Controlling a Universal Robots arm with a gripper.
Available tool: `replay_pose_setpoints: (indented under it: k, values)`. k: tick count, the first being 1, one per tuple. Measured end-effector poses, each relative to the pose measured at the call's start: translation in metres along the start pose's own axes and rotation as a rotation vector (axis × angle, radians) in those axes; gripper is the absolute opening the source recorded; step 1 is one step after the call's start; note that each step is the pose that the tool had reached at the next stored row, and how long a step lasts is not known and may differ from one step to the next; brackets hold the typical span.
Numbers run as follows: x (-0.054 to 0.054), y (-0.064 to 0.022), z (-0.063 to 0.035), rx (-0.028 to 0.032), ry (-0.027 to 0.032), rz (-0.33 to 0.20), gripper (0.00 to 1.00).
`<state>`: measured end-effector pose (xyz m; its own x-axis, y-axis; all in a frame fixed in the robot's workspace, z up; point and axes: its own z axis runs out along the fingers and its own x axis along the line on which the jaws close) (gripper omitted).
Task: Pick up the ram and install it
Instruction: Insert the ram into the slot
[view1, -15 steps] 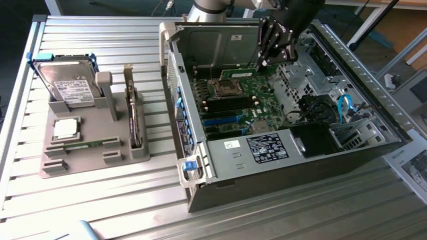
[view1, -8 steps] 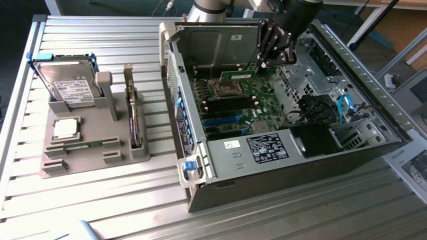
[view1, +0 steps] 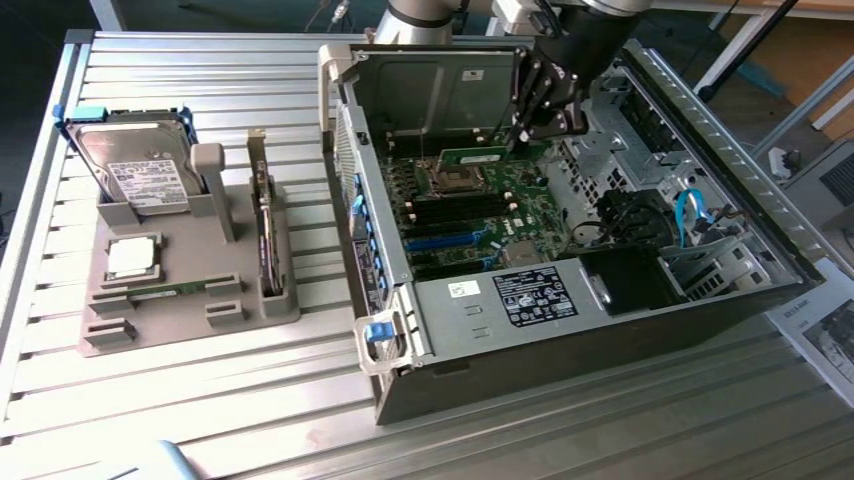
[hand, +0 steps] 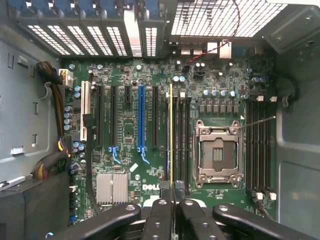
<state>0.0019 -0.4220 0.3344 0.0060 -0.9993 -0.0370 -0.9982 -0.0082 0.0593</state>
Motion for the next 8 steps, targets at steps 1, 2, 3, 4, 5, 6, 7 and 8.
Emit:
replay_pose_setpoints:
  k: [1, 2, 3, 4, 5, 6, 7, 8]
  values:
    - [0.0, 0.0, 0.001, 0.0, 0.0, 0.0, 0.12]
    - [0.0001, -0.0001, 0.0021, 0.0, -0.0001, 0.0, 0.12]
    - [0.0001, -0.0003, 0.0037, 0.0, -0.0001, 0.0, 0.12]
    - [0.0001, -0.0005, 0.0051, 0.0, -0.0001, 0.0, 0.12]
    - [0.0002, -0.0006, 0.0057, 0.0, 0.0, 0.0, 0.12]
    - [0.0002, -0.0007, 0.0065, 0.0, 0.0, 0.0, 0.12]
    - [0.0002, -0.0009, 0.0076, 0.0, 0.0, 0.0, 0.12]
    - [0.0002, -0.001, 0.0083, 0.0, 0.0, 0.0, 0.12]
